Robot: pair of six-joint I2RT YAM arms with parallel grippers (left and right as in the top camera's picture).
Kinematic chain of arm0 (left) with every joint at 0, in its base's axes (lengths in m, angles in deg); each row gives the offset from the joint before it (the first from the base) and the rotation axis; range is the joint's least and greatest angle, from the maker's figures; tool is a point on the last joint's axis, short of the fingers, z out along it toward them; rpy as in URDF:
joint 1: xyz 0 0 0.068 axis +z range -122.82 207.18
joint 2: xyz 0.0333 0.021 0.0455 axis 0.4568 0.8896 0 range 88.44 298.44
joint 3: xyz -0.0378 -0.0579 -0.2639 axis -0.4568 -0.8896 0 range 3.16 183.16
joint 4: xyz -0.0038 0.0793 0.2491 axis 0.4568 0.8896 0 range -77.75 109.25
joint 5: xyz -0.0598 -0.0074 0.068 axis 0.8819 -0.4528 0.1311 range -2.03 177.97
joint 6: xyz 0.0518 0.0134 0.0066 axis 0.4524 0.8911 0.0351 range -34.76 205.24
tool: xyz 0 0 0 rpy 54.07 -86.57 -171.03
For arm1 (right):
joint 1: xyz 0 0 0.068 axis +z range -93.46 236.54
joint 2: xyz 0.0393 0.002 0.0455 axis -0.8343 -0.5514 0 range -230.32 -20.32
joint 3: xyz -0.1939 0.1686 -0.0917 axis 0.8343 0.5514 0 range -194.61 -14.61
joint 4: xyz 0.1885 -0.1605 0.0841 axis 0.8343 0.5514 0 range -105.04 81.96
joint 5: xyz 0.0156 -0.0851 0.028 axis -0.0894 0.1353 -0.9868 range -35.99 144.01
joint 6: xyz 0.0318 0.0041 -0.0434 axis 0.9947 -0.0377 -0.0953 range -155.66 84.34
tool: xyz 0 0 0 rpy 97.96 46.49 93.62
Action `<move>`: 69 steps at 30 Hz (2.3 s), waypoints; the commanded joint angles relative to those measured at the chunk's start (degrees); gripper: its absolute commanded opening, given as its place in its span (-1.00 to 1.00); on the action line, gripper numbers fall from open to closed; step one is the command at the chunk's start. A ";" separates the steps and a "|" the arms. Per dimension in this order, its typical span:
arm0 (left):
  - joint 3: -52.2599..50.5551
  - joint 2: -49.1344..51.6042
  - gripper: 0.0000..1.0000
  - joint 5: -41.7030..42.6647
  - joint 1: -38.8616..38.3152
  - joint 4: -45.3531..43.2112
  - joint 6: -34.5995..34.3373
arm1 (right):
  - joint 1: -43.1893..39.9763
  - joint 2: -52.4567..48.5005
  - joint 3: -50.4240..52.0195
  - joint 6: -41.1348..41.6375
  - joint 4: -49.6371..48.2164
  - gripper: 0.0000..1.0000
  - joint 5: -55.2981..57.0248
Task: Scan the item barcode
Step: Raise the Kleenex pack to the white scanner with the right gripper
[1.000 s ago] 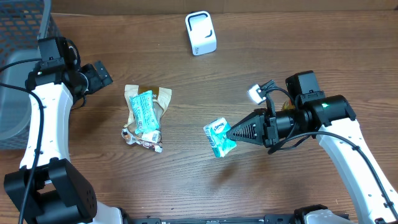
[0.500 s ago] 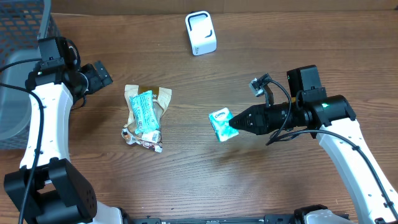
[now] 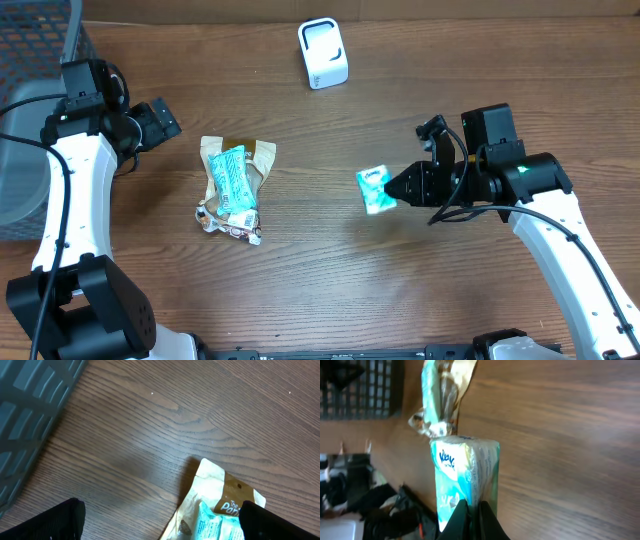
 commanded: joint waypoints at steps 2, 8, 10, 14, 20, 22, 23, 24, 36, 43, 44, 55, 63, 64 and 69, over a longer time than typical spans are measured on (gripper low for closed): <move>1.07 0.13 0.99 0.35 -0.39 -0.07 -0.37 | 0.00 1.09 -1.92 5.03 -2.36 -0.93 5.77; 1.07 0.13 0.99 0.35 -0.39 -0.07 -0.37 | 0.00 -1.99 -19.15 6.19 5.99 -0.93 12.48; 1.07 0.13 1.00 0.35 -0.39 -0.07 -0.37 | 0.02 -5.11 -27.43 5.42 11.50 -0.93 14.69; 1.07 0.13 0.99 0.35 -0.39 -0.07 -0.37 | 1.97 -16.28 -50.69 4.31 24.55 -0.93 21.38; 1.07 0.13 0.99 0.35 -0.39 -0.07 -0.37 | 11.19 -29.14 -64.81 1.01 21.31 -0.93 40.26; 1.07 0.13 1.00 0.35 -0.39 -0.07 -0.37 | 13.60 -31.34 -64.74 -0.02 17.18 -0.92 47.17; 1.07 0.13 1.00 0.35 -0.39 -0.07 -0.37 | 14.27 -32.09 -64.74 -0.94 15.67 -0.93 48.54; 1.07 0.13 0.99 0.35 -0.39 -0.07 -0.37 | 15.28 -33.24 -64.74 -2.19 13.46 -0.93 50.31; 1.07 0.13 0.99 0.35 -0.39 -0.07 -0.37 | 13.40 -42.12 -64.72 4.57 24.83 -0.35 51.76; 1.07 0.13 0.99 0.35 -0.39 -0.07 -0.37 | 7.26 -47.08 -64.63 4.72 23.58 -0.05 45.42; 1.07 0.13 1.00 0.35 -0.39 -0.07 -0.37 | 6.60 -48.15 -64.63 3.82 22.62 -0.04 43.78; 1.07 0.13 1.00 0.37 -0.39 -0.07 -0.37 | 6.78 -57.29 -64.63 -12.92 16.04 0.04 41.24; 1.07 0.13 0.99 0.35 -0.39 -0.07 -0.37 | 7.52 -58.95 -64.48 -22.56 13.00 0.03 41.75; 1.07 0.13 0.99 0.35 -0.39 -0.07 -0.37 | 7.54 -58.95 -64.11 -22.73 12.39 0.02 41.72; 1.07 0.13 0.99 0.35 -0.39 -0.07 -0.37 | 7.82 -58.95 -60.59 -23.82 8.72 -0.03 41.72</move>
